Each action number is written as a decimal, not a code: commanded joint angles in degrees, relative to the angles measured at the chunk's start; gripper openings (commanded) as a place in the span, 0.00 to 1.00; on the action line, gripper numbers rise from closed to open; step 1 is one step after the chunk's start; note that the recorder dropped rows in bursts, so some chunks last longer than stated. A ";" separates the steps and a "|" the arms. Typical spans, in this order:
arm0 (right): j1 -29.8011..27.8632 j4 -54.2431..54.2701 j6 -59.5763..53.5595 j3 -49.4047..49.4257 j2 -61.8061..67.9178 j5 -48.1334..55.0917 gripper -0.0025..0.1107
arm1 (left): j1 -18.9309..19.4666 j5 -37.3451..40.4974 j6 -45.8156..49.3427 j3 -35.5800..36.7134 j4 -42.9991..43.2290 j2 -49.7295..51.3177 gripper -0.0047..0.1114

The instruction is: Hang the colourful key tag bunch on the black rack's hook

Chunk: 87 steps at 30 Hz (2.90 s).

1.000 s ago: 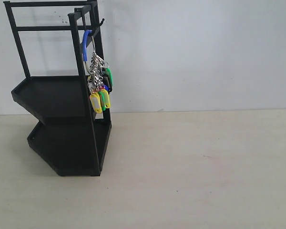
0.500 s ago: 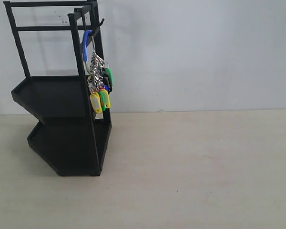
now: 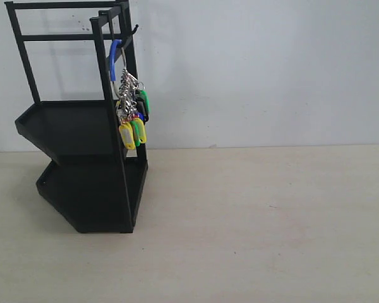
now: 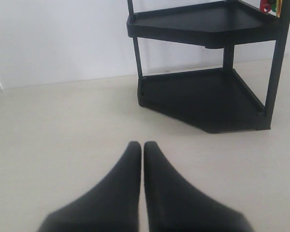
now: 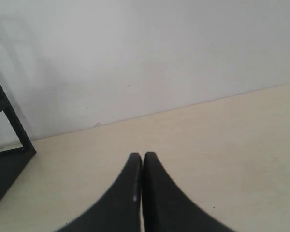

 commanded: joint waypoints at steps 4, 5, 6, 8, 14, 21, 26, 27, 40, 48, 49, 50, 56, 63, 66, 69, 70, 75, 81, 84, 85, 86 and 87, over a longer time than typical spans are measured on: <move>-0.33 2.08 -3.75 0.30 -0.35 0.60 0.02 | -0.07 -0.46 0.06 -0.08 -0.20 -0.12 0.08; -0.33 4.13 -7.14 0.30 -0.35 0.60 0.02 | -0.07 -0.46 0.06 -0.08 -0.20 -0.12 0.08; -0.33 12.08 -19.01 0.30 -0.35 0.60 0.02 | -0.07 -0.46 0.06 -0.08 -0.20 -0.12 0.08; -0.33 19.92 -32.29 0.30 -0.35 0.60 0.02 | -0.07 -0.46 0.06 -0.08 -0.20 -0.12 0.08; -0.33 24.27 -33.30 4.27 -0.35 -2.59 0.02 | -0.07 -0.46 0.06 -0.08 -0.20 -0.12 0.08; -0.33 30.42 -40.62 5.65 -0.35 -2.16 0.02 | -0.07 -0.46 0.06 -0.08 -0.20 -0.12 0.08; -0.33 30.42 -41.85 5.65 -0.35 3.70 0.02 | -0.07 -0.46 0.06 -0.08 -0.20 -0.12 0.08; -0.33 30.42 -41.85 5.65 -0.35 4.11 0.02 | -0.07 -0.46 0.06 -0.08 -0.20 -0.12 0.08; -8.11 29.75 -41.85 5.65 -0.35 4.38 0.02 | -0.07 -0.46 0.06 -0.08 -0.20 -0.12 0.08; -6.85 29.87 -40.49 5.65 -0.35 4.51 0.02 | -0.07 -0.46 0.06 -0.08 -0.20 -0.12 0.08; -6.85 29.87 -39.77 5.65 -0.35 4.51 0.02 | -0.07 -0.46 0.06 -0.08 -0.20 -0.12 0.08; -6.85 29.87 -38.89 5.65 -0.35 4.51 0.02 | -0.07 -0.46 0.06 -0.08 -0.20 -0.12 0.08; -6.85 29.87 -38.18 5.65 -0.35 4.51 0.02 | -0.07 -0.46 0.06 -0.08 -0.20 -0.12 0.08; -6.85 30.08 -38.17 5.65 -0.35 4.51 0.02 | -0.07 -0.46 0.06 -0.08 -0.20 -0.12 0.08; -6.85 30.08 -38.17 5.65 -0.35 4.51 0.02 | -0.07 -0.46 0.06 -0.08 -0.20 -0.12 0.08; -6.85 30.08 -38.17 5.65 -0.35 4.51 0.02 | -0.07 -0.46 0.06 -0.08 -0.20 -0.12 0.08; -6.85 30.08 -38.17 5.65 -0.35 4.51 0.02 | -0.07 -0.46 0.06 -0.08 -0.20 -0.12 0.08; -6.85 30.08 -38.17 5.65 -0.35 4.51 0.02 | -0.07 -0.46 0.06 -0.08 -0.20 -0.12 0.08; -6.85 30.08 -38.17 5.65 -0.35 4.51 0.02 | -0.07 -0.46 0.06 -0.08 -0.20 -0.12 0.08; -6.85 30.08 -38.17 5.65 -0.35 4.51 0.02 | -0.07 -0.46 0.06 -0.08 -0.20 -0.12 0.08; -6.85 30.08 -38.17 5.65 -0.35 4.51 0.02 | -0.07 -0.46 0.06 -0.08 -0.20 -0.12 0.08; -6.85 30.08 -38.17 5.65 -0.35 4.51 0.02 | -0.07 -0.46 0.06 -0.08 -0.20 -0.12 0.08; -6.85 30.08 -38.17 5.65 -0.35 4.51 0.02 | -0.07 -0.46 0.06 -0.08 -0.20 -0.12 0.08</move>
